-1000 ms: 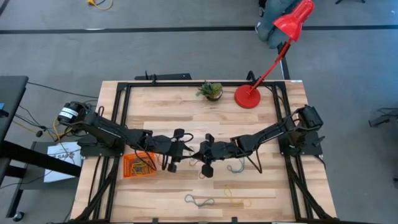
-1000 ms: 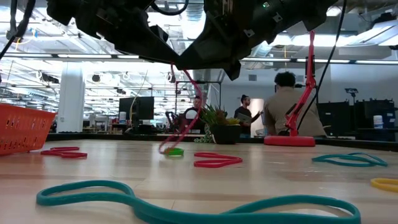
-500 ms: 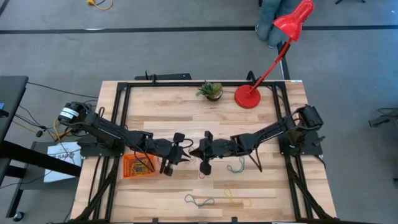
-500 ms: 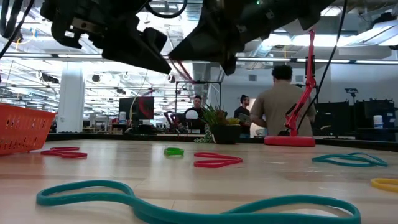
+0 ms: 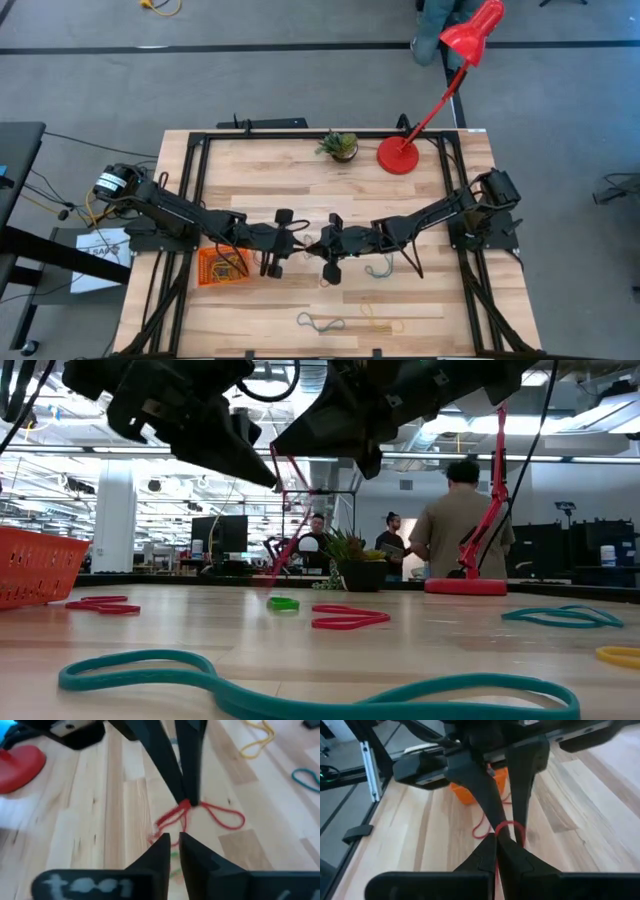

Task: Pick and place rubber bands into bin
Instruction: Put the red rubber band into the orange basket

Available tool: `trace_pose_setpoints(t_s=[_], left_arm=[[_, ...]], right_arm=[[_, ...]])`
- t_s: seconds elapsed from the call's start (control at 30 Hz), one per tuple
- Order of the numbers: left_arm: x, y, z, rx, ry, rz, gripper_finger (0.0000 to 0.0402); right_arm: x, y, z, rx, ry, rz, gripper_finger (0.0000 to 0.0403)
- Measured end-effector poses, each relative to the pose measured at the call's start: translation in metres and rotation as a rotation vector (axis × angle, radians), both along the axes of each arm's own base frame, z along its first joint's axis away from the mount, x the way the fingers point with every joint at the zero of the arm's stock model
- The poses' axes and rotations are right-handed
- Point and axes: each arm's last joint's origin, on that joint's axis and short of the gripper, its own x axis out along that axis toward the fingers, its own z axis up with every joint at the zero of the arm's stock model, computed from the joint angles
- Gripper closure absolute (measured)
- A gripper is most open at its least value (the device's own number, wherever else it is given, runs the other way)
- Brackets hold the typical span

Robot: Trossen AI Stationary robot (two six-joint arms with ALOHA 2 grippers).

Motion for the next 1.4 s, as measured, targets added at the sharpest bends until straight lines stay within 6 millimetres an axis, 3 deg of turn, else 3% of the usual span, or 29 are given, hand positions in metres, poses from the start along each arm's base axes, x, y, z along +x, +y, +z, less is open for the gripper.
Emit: trace_pose_setpoints(t_s=[0.27,0.5,1.0,1.13,1.4], left_arm=[[-0.003,0.001,-0.003,0.002,0.042,0.025,0.0307],[-0.002,0.003,-0.002,0.038,0.024,0.064,0.0265],[0.003,-0.002,0.006,-0.004,-0.058,-0.093,0.0256],[0.003,-0.002,0.005,0.008,-0.056,-0.076,0.0274],[0.002,-0.001,0.004,0.02,-0.044,-0.079,0.0393]], right_arm=[[-0.002,-0.006,-0.006,-0.01,0.064,-0.038,0.04],[-0.001,-0.003,-0.004,0.04,0.053,0.047,0.04],[0.003,-0.011,-0.001,0.045,0.01,0.056,0.04],[0.003,-0.012,-0.001,0.045,0.01,0.05,0.04],[0.003,-0.013,-0.001,0.049,0.011,0.043,0.0399]])
